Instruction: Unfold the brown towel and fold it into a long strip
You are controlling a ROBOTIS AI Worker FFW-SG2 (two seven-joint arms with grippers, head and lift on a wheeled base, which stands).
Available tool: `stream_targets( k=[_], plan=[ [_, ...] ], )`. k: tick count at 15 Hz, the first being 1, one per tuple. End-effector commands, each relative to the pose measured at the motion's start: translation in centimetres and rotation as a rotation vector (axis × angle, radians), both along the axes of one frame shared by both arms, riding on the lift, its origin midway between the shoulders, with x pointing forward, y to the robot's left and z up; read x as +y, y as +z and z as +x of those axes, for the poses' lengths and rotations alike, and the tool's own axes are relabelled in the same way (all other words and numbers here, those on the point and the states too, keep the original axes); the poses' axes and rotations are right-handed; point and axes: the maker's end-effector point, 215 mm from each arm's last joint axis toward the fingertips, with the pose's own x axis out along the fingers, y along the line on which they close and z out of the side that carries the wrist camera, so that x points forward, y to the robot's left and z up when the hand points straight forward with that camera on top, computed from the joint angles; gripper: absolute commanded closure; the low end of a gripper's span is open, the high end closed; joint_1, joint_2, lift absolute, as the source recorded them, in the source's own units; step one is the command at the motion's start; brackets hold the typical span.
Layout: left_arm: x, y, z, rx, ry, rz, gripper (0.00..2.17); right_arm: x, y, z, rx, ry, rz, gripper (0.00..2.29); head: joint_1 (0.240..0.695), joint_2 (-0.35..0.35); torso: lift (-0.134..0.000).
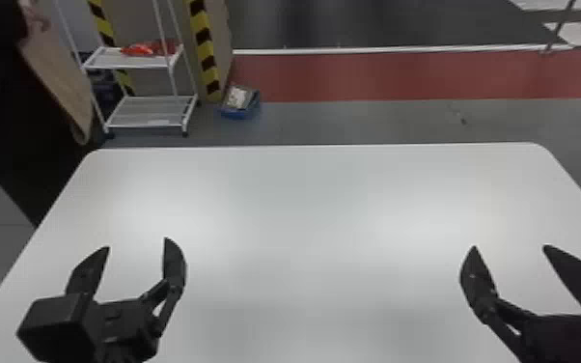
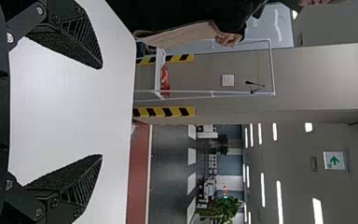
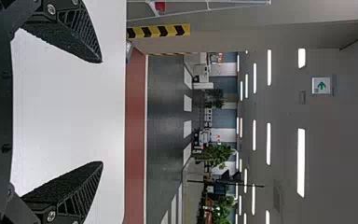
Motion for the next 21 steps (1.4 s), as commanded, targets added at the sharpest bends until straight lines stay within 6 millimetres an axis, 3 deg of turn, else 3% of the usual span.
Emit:
stream_targets(
  k=[1,21],
  plan=[
    [-0.03,-0.01,0.0,0.001,0.0,0.0,0.22,0.02,0.09,0.01,-0.002,0.001,-0.001,0.1,0.695,0.058,-0.124],
    [-0.31,-0.24,0.01,0.005,-0.005,-0.002,0.22,0.02,0.0,0.0,0.002,0.001,-0.001,0.1,0.695,0.055,-0.124]
  ],
)
